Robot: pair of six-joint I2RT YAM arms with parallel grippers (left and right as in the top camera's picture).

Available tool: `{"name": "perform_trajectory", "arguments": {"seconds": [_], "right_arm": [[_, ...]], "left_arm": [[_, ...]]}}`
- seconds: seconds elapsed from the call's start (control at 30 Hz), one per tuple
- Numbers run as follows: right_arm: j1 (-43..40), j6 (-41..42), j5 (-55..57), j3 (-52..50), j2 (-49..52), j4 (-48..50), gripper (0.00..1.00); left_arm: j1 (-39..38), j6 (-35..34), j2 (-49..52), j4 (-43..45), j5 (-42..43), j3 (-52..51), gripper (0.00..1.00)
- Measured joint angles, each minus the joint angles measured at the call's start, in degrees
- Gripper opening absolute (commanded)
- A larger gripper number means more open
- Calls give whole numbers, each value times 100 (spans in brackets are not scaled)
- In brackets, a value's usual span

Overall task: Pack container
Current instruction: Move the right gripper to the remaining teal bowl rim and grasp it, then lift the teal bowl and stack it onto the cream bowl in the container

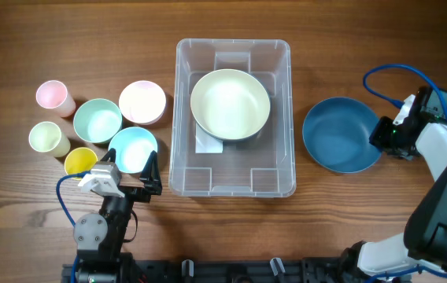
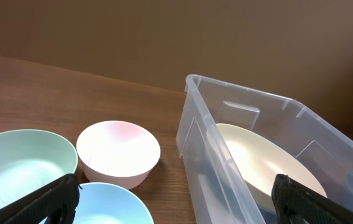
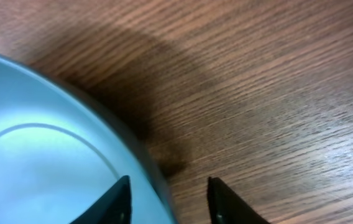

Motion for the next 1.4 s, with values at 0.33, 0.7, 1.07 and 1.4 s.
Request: {"name": "perform_trajectory", "arguments": {"seconds": [0.33, 0.7, 1.07, 1.4], "right_arm": [[-4, 136, -348, 24, 293, 273, 4], [-11, 365, -341, 715, 48, 92, 4], [511, 474, -1239, 1731, -1617, 372, 4], [2752, 468, -1126, 1731, -1600, 404, 4]], "left_arm": [[0, 0, 0, 0, 0, 0, 100], [0, 0, 0, 0, 0, 0, 100], [0, 0, 0, 0, 0, 0, 100], [0, 0, 0, 0, 0, 0, 100]]}}
